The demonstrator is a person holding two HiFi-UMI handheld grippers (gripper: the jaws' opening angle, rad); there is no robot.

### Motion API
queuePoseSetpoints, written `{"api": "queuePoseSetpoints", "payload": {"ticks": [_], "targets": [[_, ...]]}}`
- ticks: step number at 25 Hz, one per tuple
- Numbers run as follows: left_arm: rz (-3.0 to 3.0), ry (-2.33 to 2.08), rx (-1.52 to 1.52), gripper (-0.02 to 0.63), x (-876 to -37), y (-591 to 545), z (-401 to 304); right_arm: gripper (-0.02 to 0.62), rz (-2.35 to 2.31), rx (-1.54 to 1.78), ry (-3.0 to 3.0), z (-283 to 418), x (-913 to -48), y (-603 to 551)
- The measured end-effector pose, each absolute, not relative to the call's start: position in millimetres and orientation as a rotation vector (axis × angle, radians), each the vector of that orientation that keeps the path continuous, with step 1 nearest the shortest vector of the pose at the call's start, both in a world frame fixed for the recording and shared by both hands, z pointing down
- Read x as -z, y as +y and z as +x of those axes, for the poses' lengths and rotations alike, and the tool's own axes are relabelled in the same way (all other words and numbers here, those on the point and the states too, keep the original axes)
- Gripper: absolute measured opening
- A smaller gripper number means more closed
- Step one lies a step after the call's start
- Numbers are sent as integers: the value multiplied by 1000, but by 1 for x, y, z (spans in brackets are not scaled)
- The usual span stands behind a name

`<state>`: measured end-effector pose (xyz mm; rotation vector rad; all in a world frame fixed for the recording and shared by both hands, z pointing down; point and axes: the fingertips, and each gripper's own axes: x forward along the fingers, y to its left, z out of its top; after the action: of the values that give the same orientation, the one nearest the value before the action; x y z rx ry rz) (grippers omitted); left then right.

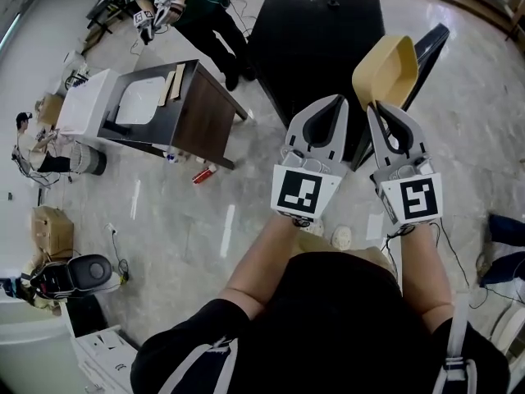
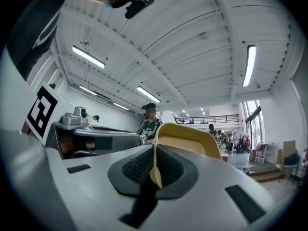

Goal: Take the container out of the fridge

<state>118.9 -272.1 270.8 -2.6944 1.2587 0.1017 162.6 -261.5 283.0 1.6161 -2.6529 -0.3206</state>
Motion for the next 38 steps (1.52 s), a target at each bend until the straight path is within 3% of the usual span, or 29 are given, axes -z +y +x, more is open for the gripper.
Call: {"api": "queuePoseSetpoints", "payload": {"ticks": [12, 38], "targets": [[-2653, 1240, -211, 23, -259, -242, 172, 46, 1676, 339, -2679, 212, -277, -236], [-2642, 1197, -63, 23, -252, -247, 173, 46, 1714, 444, -2659, 213, -259, -236]]}}
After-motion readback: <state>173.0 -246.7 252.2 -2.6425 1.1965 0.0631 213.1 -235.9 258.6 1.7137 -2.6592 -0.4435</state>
